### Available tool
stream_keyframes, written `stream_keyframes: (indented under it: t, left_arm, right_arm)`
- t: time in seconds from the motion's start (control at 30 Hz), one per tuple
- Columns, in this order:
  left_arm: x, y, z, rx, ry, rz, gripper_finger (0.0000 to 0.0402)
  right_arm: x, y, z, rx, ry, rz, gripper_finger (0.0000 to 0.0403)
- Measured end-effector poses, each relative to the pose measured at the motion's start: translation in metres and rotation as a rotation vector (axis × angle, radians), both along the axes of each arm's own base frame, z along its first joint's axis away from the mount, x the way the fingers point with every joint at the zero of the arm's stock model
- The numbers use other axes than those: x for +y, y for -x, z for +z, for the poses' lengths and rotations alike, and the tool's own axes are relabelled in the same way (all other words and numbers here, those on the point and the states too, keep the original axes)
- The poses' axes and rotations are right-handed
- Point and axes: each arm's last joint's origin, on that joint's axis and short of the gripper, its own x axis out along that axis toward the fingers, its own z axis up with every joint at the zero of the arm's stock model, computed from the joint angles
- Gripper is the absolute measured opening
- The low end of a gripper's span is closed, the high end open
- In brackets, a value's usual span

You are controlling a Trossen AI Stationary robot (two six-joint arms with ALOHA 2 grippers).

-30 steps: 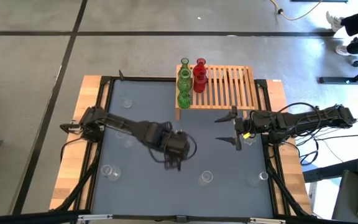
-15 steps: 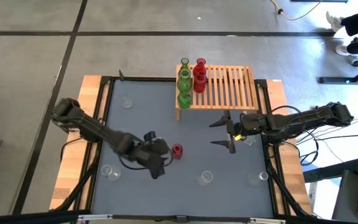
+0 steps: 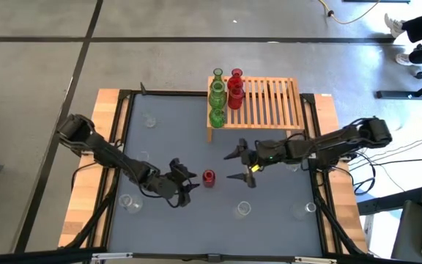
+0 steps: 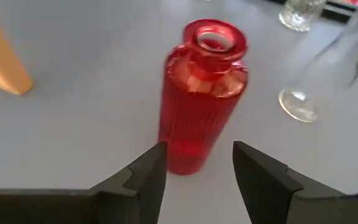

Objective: Sort vases onto shelf
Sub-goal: Put the red vase on the shelf, aligned with the other red vases

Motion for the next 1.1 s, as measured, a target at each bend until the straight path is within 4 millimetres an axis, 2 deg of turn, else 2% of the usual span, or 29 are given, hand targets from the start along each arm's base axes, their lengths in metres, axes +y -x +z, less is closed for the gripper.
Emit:
stream_keyframes:
  t: [0.13, 0.43, 0.6, 0.83, 0.97, 1.1]
  left_arm:
    - [0.002, 0.002, -0.011, -0.012, -0.026, 0.037, 0.0176]
    - [0.002, 0.0, -0.017, -0.032, -0.063, 0.077, 0.0176]
    - [0.002, -0.001, -0.017, -0.035, -0.063, 0.075, 0.0176]
    - [0.002, -0.001, -0.017, -0.04, -0.063, 0.073, 0.0176]
    - [0.002, -0.001, -0.017, -0.039, -0.063, 0.073, 0.0176]
    - [0.002, -0.001, -0.017, -0.039, -0.063, 0.073, 0.0176]
  right_arm:
    - [0.003, -0.017, -0.005, -0.029, -0.035, 0.008, 0.0331]
    - [0.006, -0.039, -0.024, -0.145, -0.099, 0.03, 0.033]
    - [0.007, -0.049, -0.039, -0.116, -0.091, 0.011, 0.033]
    - [0.009, -0.061, -0.047, -0.102, -0.089, 0.012, 0.0329]
    - [0.009, -0.062, -0.046, -0.108, -0.086, 0.012, 0.0304]
    - [0.009, -0.062, -0.046, -0.11, -0.08, 0.013, 0.0245]
